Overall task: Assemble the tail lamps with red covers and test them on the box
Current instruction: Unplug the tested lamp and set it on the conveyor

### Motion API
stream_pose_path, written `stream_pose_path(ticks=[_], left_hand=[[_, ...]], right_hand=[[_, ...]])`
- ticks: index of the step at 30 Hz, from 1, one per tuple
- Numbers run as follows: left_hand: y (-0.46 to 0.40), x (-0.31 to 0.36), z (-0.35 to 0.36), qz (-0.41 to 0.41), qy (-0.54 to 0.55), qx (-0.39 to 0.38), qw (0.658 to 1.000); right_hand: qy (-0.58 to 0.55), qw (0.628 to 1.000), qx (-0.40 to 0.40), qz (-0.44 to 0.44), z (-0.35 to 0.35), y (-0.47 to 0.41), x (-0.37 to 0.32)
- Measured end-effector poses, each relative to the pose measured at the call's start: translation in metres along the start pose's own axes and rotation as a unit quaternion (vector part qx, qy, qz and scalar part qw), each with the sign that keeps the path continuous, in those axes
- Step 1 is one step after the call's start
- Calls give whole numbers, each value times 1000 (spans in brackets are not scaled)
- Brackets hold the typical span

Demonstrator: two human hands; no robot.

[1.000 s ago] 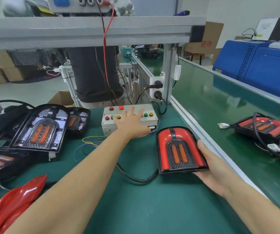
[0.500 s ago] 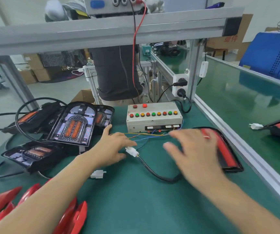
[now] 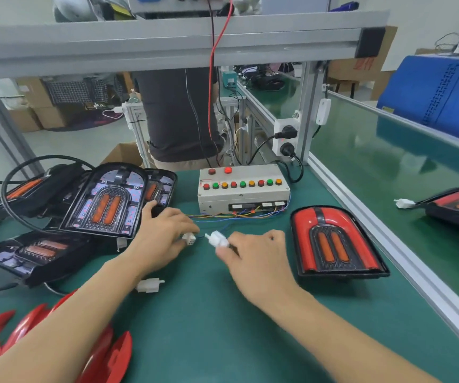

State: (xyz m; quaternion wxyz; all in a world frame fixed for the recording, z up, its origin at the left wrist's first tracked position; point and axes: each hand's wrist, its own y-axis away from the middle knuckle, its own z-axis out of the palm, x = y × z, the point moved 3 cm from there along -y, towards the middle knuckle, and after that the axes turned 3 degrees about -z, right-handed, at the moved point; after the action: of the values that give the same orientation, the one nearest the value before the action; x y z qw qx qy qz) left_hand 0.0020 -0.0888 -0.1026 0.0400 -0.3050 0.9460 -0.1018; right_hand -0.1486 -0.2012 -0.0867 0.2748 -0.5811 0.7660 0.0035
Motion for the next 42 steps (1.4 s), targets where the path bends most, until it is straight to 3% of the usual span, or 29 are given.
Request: stream_pose_path(ticks=[5,8,11,14,16,18,25,30,33,35,37,42], left_hand=[[-4,21,2,22,-43,-89,995],[-8,49,-16,50,-4,-40,998],[-13,89,-32,47,167,-14,985],[-19,134,-26,-55,384,-131,912],[-21,163,-13,-101,477,-214,846],[-23,183,-1,-116,538,-231,802],[-26,196,14,-113,621,-192,751],[-28,200,9,-88,639,-150,749],[-34,202,1,-95,666,-112,731],[-41,195,-4,-120,663,-63,736],[-45,187,-4,-135,623,-48,769],[-39,169,29,-127,434,-124,883]], right_hand=[[-202,970,84,111,-61,-8,47],[-167,960,124,188,-83,-5,94],[-99,951,90,278,-86,6,136],[-36,937,48,343,-80,22,164],[-80,926,21,368,-72,31,172],[-157,912,-4,378,-63,36,176],[-401,846,6,351,-56,46,173],[-507,794,60,328,-56,53,167],[-553,757,141,320,-72,54,168],[-557,743,206,308,-93,55,172],[-550,736,267,291,-119,58,177],[-461,725,426,284,-187,74,208]])
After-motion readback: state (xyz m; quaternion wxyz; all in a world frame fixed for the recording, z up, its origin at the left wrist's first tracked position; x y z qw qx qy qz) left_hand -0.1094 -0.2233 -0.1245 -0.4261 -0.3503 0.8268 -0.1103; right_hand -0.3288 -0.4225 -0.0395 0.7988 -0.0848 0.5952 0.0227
